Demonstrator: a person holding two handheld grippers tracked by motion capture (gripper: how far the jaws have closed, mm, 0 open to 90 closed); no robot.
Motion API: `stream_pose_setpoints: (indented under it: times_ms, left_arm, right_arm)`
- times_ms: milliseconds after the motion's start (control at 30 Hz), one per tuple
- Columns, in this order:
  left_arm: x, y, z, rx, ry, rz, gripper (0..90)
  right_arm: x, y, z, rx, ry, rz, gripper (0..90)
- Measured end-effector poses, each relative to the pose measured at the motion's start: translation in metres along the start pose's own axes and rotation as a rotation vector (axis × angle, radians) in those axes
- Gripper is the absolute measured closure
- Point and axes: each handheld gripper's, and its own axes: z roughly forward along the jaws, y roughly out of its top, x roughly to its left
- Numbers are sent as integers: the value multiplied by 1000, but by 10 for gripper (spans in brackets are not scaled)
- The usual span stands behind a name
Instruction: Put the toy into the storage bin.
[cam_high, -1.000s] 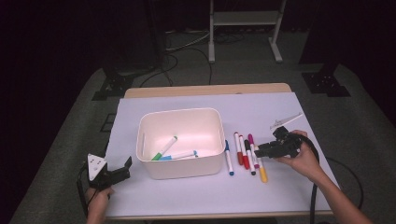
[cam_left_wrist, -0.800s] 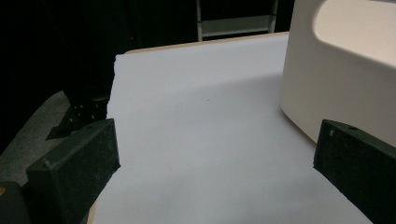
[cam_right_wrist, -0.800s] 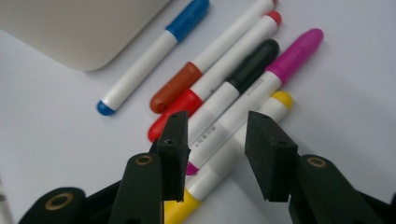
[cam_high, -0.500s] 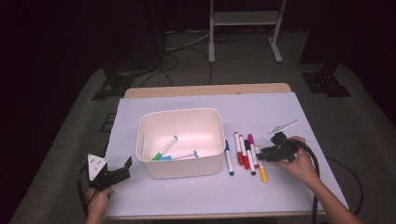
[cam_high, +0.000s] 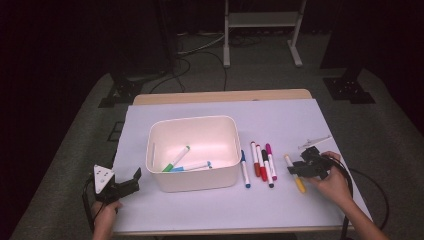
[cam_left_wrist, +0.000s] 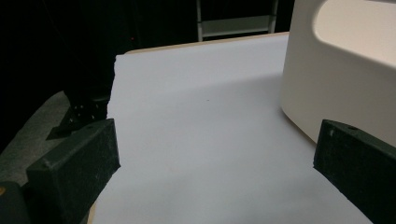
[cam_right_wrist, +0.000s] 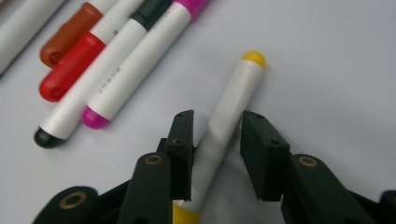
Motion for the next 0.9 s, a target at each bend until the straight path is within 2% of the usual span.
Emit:
stream_pose_setpoints:
  times_ms: [200,433,467,500,633,667,733,800,833,900]
  left_arm:
    - [0,0,0,-2,1,1,0]
    - [0,0,0,0,0,-2,0]
    - [0,0,0,-1,0,-2,0]
    - [0,0,0,-1,1,-2,0]
    - [0,0,0,2,-1,-8,0]
    - [0,0,0,2,-1,-8,0]
    - [0,0,0,0,-1,-5,0]
    - [0,0,0,1,-1,-4,0]
    - [0,0,0,0,-1,-5,0]
    - [0,0,0,1,-1,-6,0]
  right_arm:
    - [-2,-6,-2,-21,-27,8,747]
    - [-7,-6,-3,-20,8,36,754]
    - [-8,-5,-3,-18,28,44,754]
    - [-8,-5,-3,-18,28,44,754]
    - [-5,0,-11,-43,110,60,754]
    - [-5,0,-11,-43,110,60,754]
    - [0,8,-21,-75,162,62,754]
    - [2,10,-24,-83,174,62,755]
    - [8,19,-32,-103,198,48,755]
    - [10,22,-35,-104,197,39,754]
